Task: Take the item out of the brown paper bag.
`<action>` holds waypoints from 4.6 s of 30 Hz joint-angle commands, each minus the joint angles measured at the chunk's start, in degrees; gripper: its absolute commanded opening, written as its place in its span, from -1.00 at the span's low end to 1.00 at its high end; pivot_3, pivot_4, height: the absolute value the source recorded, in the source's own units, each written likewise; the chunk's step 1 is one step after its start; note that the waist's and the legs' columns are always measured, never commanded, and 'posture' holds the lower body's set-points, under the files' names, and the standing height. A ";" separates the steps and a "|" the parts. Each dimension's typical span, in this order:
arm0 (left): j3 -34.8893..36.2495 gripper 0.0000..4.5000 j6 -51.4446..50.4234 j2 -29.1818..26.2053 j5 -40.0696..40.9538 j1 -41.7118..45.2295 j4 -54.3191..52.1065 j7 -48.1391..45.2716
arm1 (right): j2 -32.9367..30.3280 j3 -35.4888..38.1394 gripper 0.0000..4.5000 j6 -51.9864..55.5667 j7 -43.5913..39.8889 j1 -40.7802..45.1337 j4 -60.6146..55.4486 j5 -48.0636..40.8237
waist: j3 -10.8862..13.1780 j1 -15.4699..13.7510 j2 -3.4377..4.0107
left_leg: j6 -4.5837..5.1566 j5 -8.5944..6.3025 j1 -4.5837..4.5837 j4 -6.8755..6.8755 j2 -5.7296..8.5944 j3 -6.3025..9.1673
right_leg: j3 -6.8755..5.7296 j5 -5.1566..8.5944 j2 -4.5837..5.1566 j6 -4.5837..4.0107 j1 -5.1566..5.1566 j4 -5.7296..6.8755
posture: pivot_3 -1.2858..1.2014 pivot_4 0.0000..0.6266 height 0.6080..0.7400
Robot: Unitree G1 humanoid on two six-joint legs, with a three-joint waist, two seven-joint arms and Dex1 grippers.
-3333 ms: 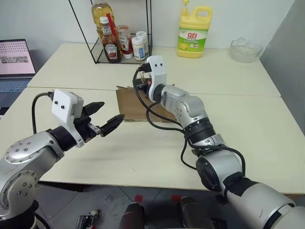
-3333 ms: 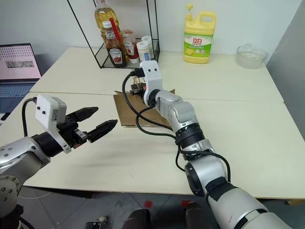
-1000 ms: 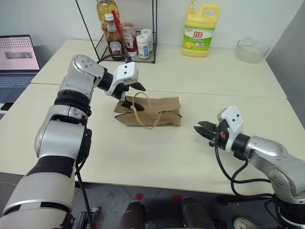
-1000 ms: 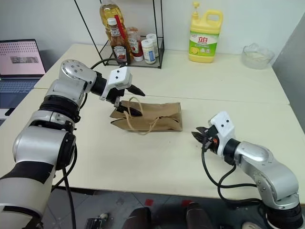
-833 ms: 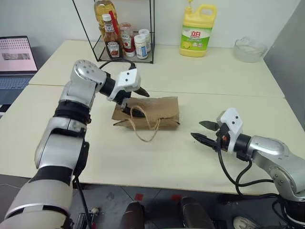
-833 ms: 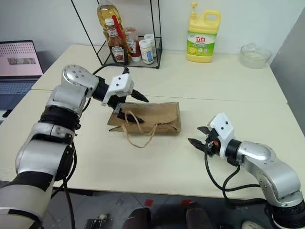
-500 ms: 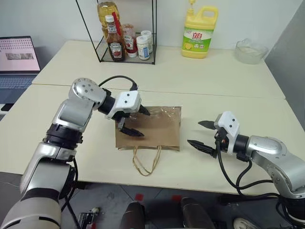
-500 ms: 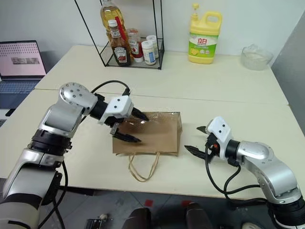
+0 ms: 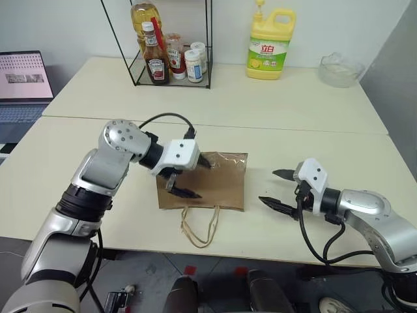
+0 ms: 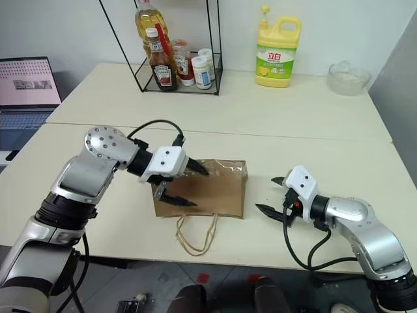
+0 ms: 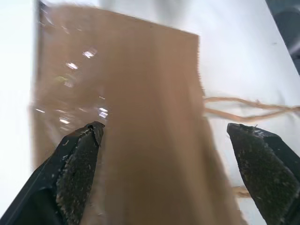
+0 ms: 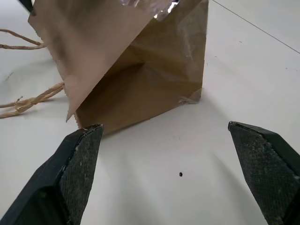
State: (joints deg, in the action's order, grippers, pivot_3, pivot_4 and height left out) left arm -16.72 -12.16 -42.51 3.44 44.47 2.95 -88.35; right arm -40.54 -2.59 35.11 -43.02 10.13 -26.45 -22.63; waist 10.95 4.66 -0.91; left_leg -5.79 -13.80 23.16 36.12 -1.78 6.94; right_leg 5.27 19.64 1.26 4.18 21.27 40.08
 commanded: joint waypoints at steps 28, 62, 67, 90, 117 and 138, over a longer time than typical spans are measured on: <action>-2.06 1.00 15.44 -3.61 7.16 -10.65 -4.54 8.37 | -4.20 -2.97 0.99 -1.92 -9.73 -2.42 -3.43 -2.20 | 0.02 -1.32 -0.04 | 0.02 -0.01 -0.20 -0.02 -0.02 -0.14 | 0.20 -0.02 -0.03 0.04 -0.16 -0.09 | 0.03 -0.52 1.00; 7.54 -0.99 -21.82 0.14 22.32 -13.50 -13.49 17.63 | 6.37 -20.75 1.00 -93.69 -20.84 8.97 39.00 19.87 | 0.01 -1.21 -0.05 | 0.00 0.00 -0.30 0.01 -0.03 -0.14 | 0.19 -0.03 -0.01 0.03 -0.24 -0.05 | 0.03 -0.52 1.00; 8.15 -0.99 -23.59 0.07 23.19 -13.53 -14.42 18.31 | 8.02 -24.65 1.00 -101.88 -19.49 10.31 43.47 20.36 | 0.01 -1.23 -0.05 | -0.02 0.01 -0.30 0.01 -0.03 -0.12 | 0.17 -0.03 0.00 0.03 -0.25 -0.05 | 0.03 -0.52 1.00; 8.46 -1.00 -25.99 -0.57 24.86 -13.45 -16.01 18.59 | 16.70 -22.81 0.16 -105.94 -2.89 17.52 55.23 36.36 | 0.00 -0.19 -0.06 | -0.03 0.02 -0.39 0.01 -0.04 -0.11 | 0.19 -0.03 -0.02 0.03 -0.23 0.10 | 0.03 -0.52 1.00; 9.15 -1.00 -27.36 -0.95 25.81 -13.32 -16.70 19.79 | 18.66 -29.00 -0.99 -102.29 37.80 26.17 63.62 72.63 | -0.15 0.77 -0.29 | -0.18 0.11 -0.72 0.00 -0.03 -0.17 | 0.35 -0.02 -0.05 0.00 -0.25 0.60 | 0.03 -0.52 1.00; 20.67 -1.00 -42.90 4.32 34.91 6.21 -4.86 31.78 | 15.22 -35.21 -0.99 -97.70 24.81 22.88 63.39 64.37 | -0.20 0.34 -0.36 | -0.16 0.09 -1.30 -0.12 0.03 0.13 | 0.08 -0.01 -0.02 0.01 -1.29 -0.15 | 0.03 -0.52 1.00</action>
State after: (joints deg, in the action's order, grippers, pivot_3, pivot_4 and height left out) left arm 2.06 -54.87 -38.41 37.48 49.09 -2.02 -57.49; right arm -23.13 -34.28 -63.82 -14.21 35.54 34.01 39.09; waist 10.75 5.00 -1.27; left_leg -5.96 -13.71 21.86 36.00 -1.74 7.07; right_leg 5.35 19.63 1.24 4.19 19.96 39.92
